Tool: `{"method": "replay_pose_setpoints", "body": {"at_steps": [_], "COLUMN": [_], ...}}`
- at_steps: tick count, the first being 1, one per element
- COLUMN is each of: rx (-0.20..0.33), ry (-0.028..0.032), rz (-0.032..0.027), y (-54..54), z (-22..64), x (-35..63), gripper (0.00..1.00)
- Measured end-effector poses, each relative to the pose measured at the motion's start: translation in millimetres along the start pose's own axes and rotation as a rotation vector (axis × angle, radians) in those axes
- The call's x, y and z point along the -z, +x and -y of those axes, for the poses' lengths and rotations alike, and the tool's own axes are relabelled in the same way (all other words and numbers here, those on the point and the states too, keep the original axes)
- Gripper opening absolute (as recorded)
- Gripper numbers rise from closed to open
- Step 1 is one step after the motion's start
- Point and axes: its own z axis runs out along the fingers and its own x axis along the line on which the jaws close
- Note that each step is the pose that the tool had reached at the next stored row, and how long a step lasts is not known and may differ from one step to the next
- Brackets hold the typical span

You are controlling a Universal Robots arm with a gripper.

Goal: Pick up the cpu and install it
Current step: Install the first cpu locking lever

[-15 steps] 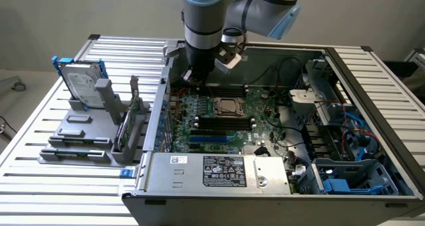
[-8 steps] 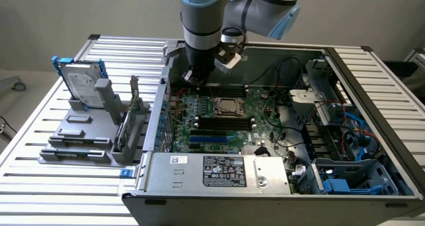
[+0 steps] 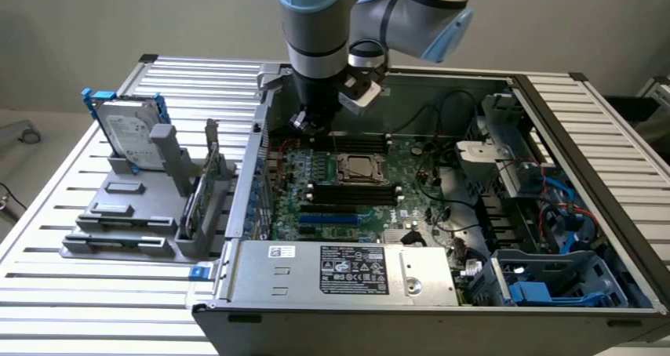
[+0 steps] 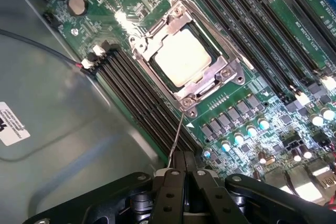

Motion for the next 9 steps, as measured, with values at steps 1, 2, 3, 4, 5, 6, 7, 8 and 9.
{"method": "replay_pose_setpoints", "body": {"at_steps": [1,2,3,4,5,6,7,8,9], "rx": [0.002,0.004,0.006,0.008,0.009,0.011,0.012,0.013,0.014], "ry": [-0.0051,-0.0109,-0.0156,-0.0197,-0.0235,-0.027,-0.0297,-0.0324,-0.0347], "rz": [-0.0045,-0.0094,-0.0136,-0.0171,-0.0204,-0.0234,-0.0261,-0.0285,-0.0302], "y": [0.0,0.0,0.0,0.0,0.1,0.3,0.6,1.0,1.5], "z": [0.0,0.0,0.0,0.0,-0.1,-0.3,-0.7,-1.1,-1.8], "x": [0.0,0.0,0.0,0.0,0.0,0.0,-0.2,-0.2,-0.2], "gripper": [0.11,0.11,0.11,0.11,0.11,0.11,0.11,0.11,0.11]}}
